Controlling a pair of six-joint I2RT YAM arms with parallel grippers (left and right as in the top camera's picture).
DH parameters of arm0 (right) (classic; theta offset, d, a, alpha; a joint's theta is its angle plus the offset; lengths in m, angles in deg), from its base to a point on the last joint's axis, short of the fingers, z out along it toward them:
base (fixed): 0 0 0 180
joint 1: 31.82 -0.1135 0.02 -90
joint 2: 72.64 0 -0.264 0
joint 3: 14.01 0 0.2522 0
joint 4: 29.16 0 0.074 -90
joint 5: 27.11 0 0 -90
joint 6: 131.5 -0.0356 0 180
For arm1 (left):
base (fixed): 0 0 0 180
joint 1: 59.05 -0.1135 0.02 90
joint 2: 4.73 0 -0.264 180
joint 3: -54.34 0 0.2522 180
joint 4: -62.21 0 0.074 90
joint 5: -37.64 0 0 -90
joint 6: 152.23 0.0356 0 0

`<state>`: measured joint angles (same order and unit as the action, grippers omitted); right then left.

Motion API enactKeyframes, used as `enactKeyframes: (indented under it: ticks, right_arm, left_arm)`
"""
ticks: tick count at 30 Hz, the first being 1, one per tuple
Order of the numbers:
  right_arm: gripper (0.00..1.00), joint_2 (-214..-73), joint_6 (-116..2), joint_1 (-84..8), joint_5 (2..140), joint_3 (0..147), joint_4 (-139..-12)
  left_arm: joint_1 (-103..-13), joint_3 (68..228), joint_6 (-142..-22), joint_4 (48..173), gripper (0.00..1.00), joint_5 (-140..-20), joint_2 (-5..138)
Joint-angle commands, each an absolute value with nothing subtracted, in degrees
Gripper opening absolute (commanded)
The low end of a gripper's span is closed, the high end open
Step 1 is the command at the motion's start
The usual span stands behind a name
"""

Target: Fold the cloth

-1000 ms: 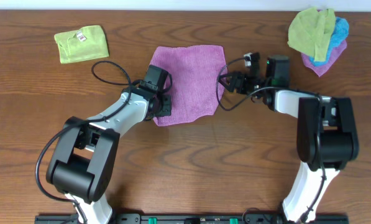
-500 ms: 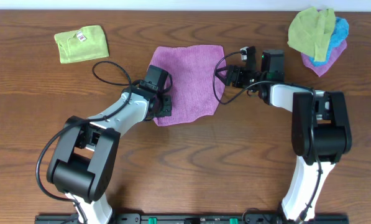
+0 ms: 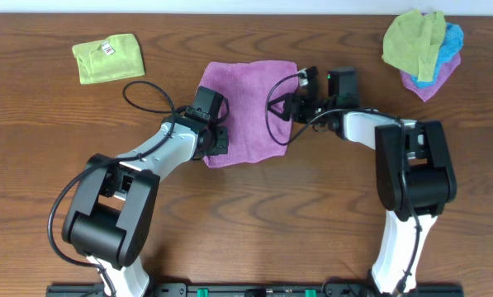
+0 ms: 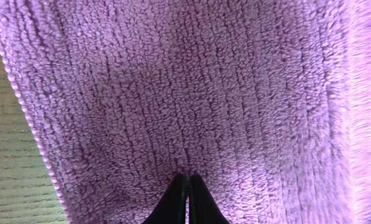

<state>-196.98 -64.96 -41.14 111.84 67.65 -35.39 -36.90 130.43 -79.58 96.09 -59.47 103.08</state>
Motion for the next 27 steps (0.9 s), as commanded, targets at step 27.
enactKeyframes:
  ticks: [27]
  right_arm:
    - [0.69, -182.0, -64.0, -38.6, 125.5, 66.2, -57.5]
  left_arm:
    - [-37.3, 130.5, -77.5, 91.5, 0.06, -53.6, 109.9]
